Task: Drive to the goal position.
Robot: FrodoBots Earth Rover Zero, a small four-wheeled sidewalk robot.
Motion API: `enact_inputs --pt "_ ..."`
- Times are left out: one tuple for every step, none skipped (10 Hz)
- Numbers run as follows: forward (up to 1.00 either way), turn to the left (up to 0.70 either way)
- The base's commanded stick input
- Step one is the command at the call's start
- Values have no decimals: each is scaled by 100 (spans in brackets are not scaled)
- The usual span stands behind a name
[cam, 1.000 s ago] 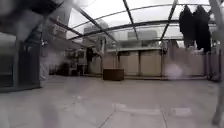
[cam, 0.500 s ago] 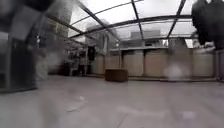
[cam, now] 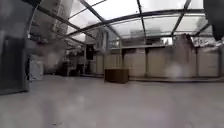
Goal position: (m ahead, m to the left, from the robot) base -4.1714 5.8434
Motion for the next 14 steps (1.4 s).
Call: enact_inputs --pt "70 27" --pt "70 27" --pt "70 27" --pt "70 27" --pt "70 27" --pt "70 27" --pt "70 27" --pt "70 27" --pt "70 27" --pt "70 27" --pt "70 3" --pt "70 0" --pt "70 0" --pt "70 0"
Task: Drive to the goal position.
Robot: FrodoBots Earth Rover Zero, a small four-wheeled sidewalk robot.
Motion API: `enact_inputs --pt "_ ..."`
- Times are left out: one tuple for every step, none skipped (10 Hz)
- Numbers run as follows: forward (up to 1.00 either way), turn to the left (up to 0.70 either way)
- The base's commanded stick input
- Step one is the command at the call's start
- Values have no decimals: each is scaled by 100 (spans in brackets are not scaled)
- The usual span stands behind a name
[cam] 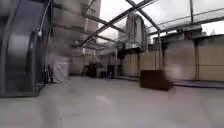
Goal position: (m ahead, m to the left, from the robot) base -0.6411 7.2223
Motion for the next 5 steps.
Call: enact_inputs --pt "70 0" --pt "70 0" --pt "70 0" --pt "70 0" --pt "70 0"
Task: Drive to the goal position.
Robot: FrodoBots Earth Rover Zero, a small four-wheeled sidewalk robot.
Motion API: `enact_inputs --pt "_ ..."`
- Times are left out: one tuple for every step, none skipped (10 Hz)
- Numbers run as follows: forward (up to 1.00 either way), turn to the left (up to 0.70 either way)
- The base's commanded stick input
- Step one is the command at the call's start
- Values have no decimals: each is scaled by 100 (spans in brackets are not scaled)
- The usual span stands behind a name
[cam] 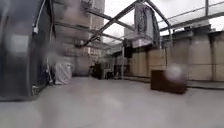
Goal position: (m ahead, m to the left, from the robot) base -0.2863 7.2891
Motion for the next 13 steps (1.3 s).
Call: enact_inputs --pt "70 0" --pt "70 27" --pt "70 27" --pt "70 27" --pt "70 27" --pt "70 27" --pt "70 27" --pt "70 27" --pt "70 27" --pt "70 27" --pt "70 17" --pt "70 0" --pt "70 0"
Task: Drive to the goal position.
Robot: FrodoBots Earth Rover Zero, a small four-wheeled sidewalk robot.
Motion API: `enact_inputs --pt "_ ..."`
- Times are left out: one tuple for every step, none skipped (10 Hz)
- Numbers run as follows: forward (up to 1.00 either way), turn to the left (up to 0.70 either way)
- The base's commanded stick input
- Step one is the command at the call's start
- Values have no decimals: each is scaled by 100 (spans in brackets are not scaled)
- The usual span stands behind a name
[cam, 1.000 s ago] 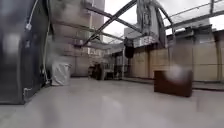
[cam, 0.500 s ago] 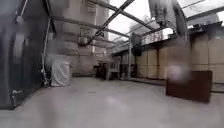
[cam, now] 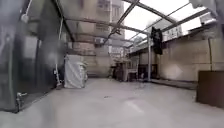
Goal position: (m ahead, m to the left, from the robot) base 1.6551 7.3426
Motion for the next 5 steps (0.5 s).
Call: enact_inputs --pt "70 0" --pt "70 0" --pt "70 0" --pt "70 0" --pt "70 0"
